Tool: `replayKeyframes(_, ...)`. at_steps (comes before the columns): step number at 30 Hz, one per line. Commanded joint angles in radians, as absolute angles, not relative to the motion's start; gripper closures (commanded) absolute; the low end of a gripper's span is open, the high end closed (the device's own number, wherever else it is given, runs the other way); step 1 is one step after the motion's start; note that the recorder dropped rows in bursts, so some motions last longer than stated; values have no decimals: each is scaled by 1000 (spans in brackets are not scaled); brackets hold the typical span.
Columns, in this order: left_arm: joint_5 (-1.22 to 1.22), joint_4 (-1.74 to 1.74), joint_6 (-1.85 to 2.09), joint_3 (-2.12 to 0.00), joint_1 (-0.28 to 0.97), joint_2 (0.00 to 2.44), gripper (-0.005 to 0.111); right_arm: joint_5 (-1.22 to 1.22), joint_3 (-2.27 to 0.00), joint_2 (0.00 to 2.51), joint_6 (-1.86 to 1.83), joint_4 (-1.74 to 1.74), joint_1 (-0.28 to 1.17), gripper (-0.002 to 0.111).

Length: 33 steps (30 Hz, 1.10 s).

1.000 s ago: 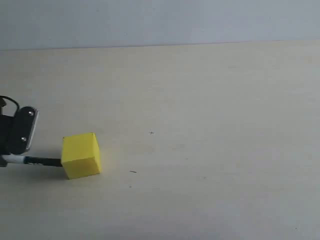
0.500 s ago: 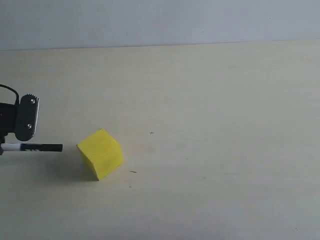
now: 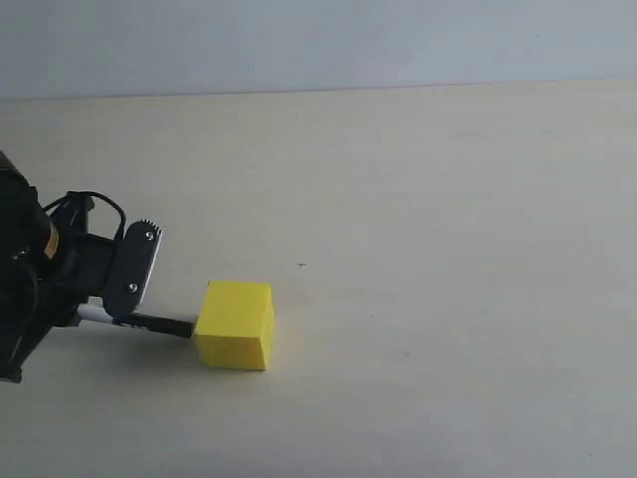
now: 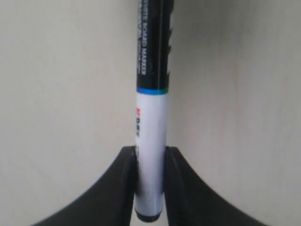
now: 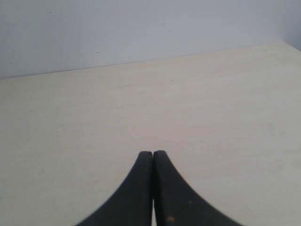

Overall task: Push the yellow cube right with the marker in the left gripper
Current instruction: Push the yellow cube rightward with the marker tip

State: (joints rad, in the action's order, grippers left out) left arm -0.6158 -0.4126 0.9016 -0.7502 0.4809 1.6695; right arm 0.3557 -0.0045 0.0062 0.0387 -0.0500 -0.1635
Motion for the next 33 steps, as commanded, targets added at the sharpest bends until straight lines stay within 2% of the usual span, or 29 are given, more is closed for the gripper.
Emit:
replayKeyframes(1,-751,-438,878,-761,464,1630,107,353,0,0,38,-51,-162,108)
replayKeyframes(9,-726,-416,855,-761,458,1606,107,353,0,0,38,-51,-162,108)
replayKeyframes(15,-522,-295,856,-773,583,1641,107,353,0,0,38,-51,-162,108)
replayKeyframes(18,-586,-324,847,-796,627,1649,107,353,0,0,38,-51,-162,108)
replayKeyframes(21,-751,-443,740,-805,605,1649,107,353,0,0,38,-51,-162,108)
replayKeyframes(23,-773,-443,734,-805,599,1649,107,353,0,0,38,-51,-162,108)
replayKeyframes(27,-697,-398,732,-805,612,1651,107,353,0,0,38,-51,-162,108)
replayKeyframes(33,-604,-302,778,-805,717,1654,107,353,0,0,38,-51,-162,108)
